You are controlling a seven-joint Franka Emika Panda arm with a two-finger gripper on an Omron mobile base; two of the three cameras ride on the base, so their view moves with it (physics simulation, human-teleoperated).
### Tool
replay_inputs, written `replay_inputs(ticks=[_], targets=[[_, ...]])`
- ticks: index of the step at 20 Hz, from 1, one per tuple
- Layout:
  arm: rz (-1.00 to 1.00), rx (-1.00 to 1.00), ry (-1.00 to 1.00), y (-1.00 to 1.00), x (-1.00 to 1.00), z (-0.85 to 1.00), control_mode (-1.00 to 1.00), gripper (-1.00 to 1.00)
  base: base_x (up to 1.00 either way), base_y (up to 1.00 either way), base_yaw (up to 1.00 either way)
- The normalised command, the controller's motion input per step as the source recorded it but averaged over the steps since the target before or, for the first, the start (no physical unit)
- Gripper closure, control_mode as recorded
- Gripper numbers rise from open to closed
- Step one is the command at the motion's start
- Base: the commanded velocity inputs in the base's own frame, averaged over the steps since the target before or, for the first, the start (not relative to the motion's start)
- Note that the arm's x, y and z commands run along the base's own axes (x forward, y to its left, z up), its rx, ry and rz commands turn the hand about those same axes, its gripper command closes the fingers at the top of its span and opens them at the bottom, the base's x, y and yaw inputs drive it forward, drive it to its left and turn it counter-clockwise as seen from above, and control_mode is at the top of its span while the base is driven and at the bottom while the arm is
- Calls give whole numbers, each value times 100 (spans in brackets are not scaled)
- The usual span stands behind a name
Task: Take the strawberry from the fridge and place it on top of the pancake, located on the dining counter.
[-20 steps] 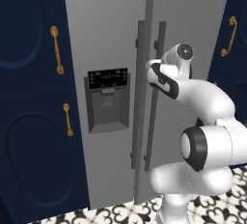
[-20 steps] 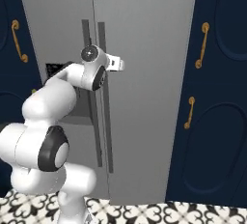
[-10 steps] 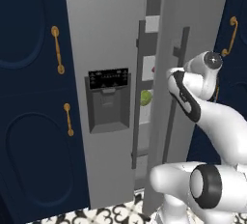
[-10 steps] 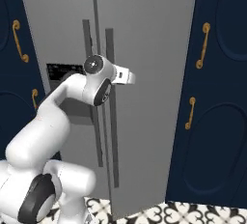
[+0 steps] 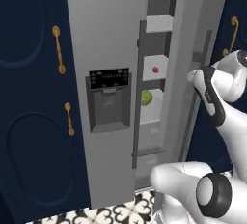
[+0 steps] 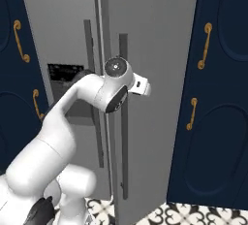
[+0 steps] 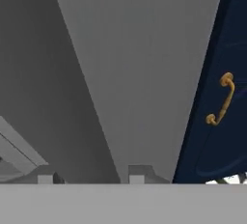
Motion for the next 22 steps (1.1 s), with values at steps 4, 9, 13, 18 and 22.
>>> replay_inputs(ticks=[4,9,13,18,22], targets=[[-8,11,6,-100,-98,0,-100,-100,0,0,0],[-9,10,4,-97,-100,5,-100,-100,0,0,0],[-4,-9,2,35,-100,41,-100,-100,0,0,0],[8,-45,11,100,-69,14,-100,-100,0,0,0],[10,-69,30,96,26,12,-100,-100,0,0,0]])
